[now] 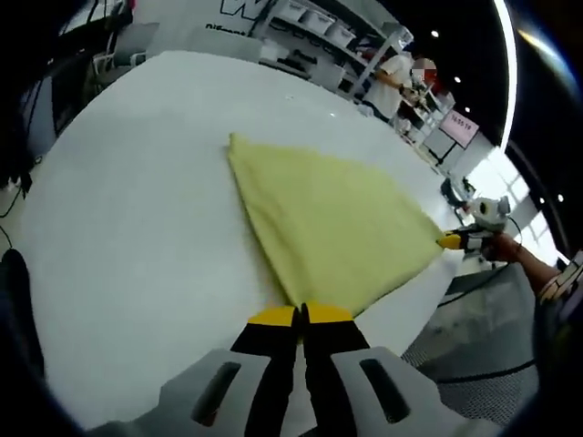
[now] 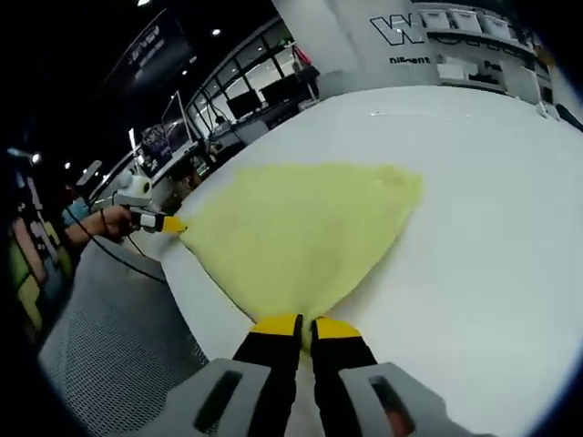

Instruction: Fold the garment on the visible template until the final outline fits inside the template.

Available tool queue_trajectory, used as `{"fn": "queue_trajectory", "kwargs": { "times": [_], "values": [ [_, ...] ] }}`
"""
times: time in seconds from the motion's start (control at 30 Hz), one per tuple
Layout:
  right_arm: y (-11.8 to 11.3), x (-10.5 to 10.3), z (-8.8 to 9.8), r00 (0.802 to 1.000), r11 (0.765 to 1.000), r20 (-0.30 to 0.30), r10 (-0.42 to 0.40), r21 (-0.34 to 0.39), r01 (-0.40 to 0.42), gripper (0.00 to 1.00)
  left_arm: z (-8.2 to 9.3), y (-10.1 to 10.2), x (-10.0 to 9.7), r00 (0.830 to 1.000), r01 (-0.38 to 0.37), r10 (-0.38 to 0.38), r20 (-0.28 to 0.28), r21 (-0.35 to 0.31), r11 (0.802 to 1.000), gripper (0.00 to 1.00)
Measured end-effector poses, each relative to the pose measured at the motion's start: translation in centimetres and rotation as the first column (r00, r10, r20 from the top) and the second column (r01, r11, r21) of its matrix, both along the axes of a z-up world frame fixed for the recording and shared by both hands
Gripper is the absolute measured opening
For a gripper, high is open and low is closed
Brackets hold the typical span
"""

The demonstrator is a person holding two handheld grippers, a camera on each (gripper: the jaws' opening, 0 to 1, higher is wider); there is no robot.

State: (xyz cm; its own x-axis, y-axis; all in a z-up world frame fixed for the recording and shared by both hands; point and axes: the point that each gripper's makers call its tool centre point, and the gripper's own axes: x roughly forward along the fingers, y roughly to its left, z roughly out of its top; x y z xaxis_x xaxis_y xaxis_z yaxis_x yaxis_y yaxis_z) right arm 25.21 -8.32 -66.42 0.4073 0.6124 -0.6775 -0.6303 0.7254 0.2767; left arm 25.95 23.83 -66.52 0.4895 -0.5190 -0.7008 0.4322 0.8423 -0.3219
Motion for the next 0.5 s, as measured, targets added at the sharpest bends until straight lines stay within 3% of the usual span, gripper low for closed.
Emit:
{"fn": "queue_trajectory", "kwargs": {
  "times": [0.07,0.1,0.13,0.17,0.2,0.23,0.27,0.33,0.4,0.43,0.5],
  "values": [
    [0.3,-0.1,0.2,1.000,1.000,-0.021,0.003,0.008,-0.003,0.00,-0.1,0.0,-0.1,1.000,0.026,-0.026,0.006,0.033,0.999,0.00],
    [0.1,-0.1,0.1,1.000,0.999,-0.010,0.024,-0.025,-0.024,0.00,-0.1,0.0,-0.2,1.000,0.030,-0.030,0.006,0.040,0.999,0.00],
    [-0.2,0.0,0.0,0.999,0.997,0.000,0.045,-0.059,-0.045,0.00,-0.1,0.4,0.1,0.996,0.071,-0.078,0.054,0.107,0.992,0.00],
    [-0.3,-0.1,-0.1,0.998,0.996,0.001,0.056,-0.077,-0.056,0.00,-0.1,0.7,-0.1,0.995,0.090,-0.097,0.038,0.149,0.985,0.00],
    [-1.2,-0.2,-0.5,0.998,0.988,-0.030,0.051,-0.144,-0.054,0.00,-0.2,1.1,-0.4,0.993,0.109,-0.115,0.022,0.190,0.976,0.00],
    [-1.6,-0.5,-0.5,0.996,0.981,-0.069,0.050,-0.184,-0.062,0.00,-0.3,1.3,-1.1,0.980,0.194,-0.197,-0.017,0.280,0.940,0.00],
    [-1.7,-0.5,-0.2,0.994,0.963,-0.062,0.091,-0.250,-0.104,0.00,0.0,1.2,-0.6,0.973,0.213,-0.231,0.010,0.355,0.910,0.00],
    [-2.3,-0.2,-0.2,0.992,0.926,-0.044,0.122,-0.353,-0.130,0.00,0.4,0.3,-0.4,0.963,0.229,-0.266,0.042,0.392,0.891,0.00],
    [-2.3,-0.1,-0.4,0.994,0.932,-0.055,0.090,-0.346,-0.103,0.00,0.2,-0.1,-0.5,0.971,0.207,-0.237,0.040,0.363,0.909,0.00],
    [-2.1,-0.1,-0.5,0.995,0.936,-0.060,0.084,-0.338,-0.099,0.00,-0.2,0.0,-0.4,0.966,0.215,-0.254,0.053,0.387,0.897,0.00],
    [-1.9,-0.3,-0.4,0.994,0.935,-0.059,0.087,-0.338,-0.102,0.00,-0.5,-0.4,-0.7,0.940,0.289,-0.335,0.055,0.387,0.875,0.00]
  ]
}}
